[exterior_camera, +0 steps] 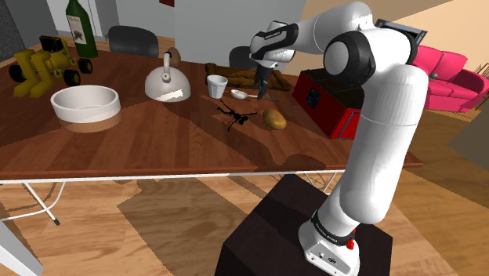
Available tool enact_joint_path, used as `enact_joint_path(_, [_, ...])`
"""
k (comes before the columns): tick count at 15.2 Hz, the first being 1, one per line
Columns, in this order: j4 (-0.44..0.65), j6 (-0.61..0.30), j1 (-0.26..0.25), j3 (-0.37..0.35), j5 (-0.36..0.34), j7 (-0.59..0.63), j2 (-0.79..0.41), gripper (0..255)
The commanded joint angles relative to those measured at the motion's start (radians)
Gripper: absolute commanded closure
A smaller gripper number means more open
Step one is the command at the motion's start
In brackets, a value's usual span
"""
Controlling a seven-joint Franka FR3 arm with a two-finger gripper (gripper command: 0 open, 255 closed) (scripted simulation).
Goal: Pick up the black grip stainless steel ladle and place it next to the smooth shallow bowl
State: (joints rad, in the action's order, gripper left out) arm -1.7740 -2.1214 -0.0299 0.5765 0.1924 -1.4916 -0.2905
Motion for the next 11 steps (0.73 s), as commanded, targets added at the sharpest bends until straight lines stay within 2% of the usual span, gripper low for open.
enact_joint_path(1, [-0.010,-0.024,0.004,-0.004,0.012,-0.007,-0.017,0])
enact_joint_path(9, [-0.013,-0.030,0.005,-0.006,0.015,-0.009,-0.020,0])
enact_joint_path(10, [-0.013,-0.030,0.005,-0.006,0.015,-0.009,-0.020,255])
enact_joint_path(11, [-0.013,-0.030,0.005,-0.006,0.015,-0.009,-0.020,255])
